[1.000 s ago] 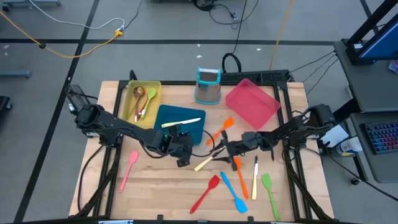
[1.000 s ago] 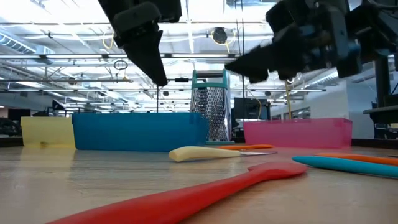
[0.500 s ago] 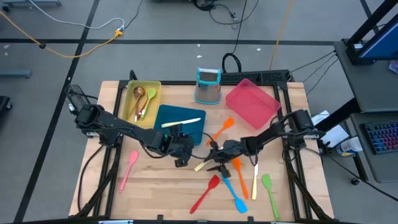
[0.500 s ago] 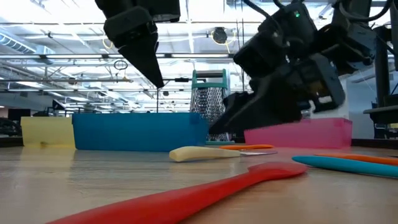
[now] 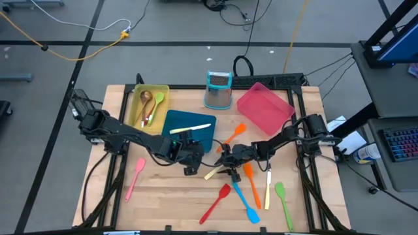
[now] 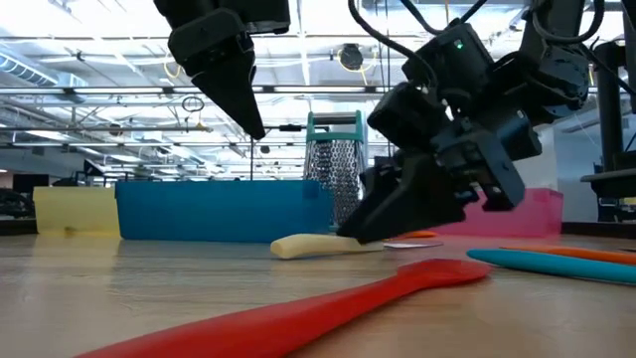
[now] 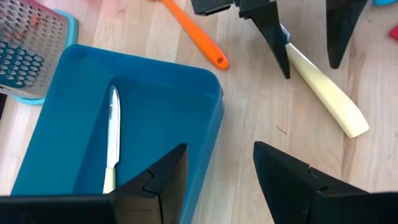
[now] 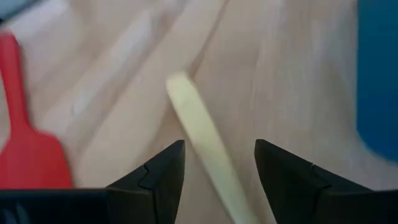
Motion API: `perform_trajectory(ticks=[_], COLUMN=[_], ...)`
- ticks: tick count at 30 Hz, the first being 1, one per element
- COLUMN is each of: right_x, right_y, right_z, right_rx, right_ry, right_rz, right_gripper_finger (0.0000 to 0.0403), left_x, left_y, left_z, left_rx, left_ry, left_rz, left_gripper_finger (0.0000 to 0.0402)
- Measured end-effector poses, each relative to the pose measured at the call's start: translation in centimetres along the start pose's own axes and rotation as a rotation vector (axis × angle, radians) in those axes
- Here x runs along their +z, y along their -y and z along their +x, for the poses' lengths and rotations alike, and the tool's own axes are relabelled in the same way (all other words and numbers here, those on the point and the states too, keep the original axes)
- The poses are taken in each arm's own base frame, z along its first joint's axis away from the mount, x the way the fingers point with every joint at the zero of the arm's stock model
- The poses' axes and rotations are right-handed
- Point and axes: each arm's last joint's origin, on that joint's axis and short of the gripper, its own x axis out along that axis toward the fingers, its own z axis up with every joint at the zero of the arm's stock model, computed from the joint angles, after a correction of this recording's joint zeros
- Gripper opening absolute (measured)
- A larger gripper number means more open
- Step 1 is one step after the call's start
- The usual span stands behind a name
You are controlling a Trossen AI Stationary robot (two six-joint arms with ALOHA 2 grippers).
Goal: Pick & Place Kitchen Items
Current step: Put the top yellow table knife into the blue bin
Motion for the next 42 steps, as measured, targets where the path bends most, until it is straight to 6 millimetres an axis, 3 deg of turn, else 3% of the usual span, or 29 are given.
perform_trajectory(ticks=[10,26,42], right_x=[-0.2,-0.4,0.9], right_y=[0.6,0.7,0.2], right_z=[-0.1,-0.1,-0.9], right_rx=[-0.016,-0.011,0.092], right_ry=[-0.02,-0.041,0.019], right_rz=[-0.004,-0.124,-0.202], right_gripper_finger=[0.0177,0.0034,0.0042], left_x=[0.0,0.0,0.3], left_y=[0.0,0.0,0.2], left_z=[0.0,0.0,-0.1], left_rx=[-0.001,-0.001,-0.019], left_ry=[0.0,-0.001,0.028], left_rz=[-0.006,-0.003,-0.195], left_gripper_finger=[0.0189,0.0189,0.0188])
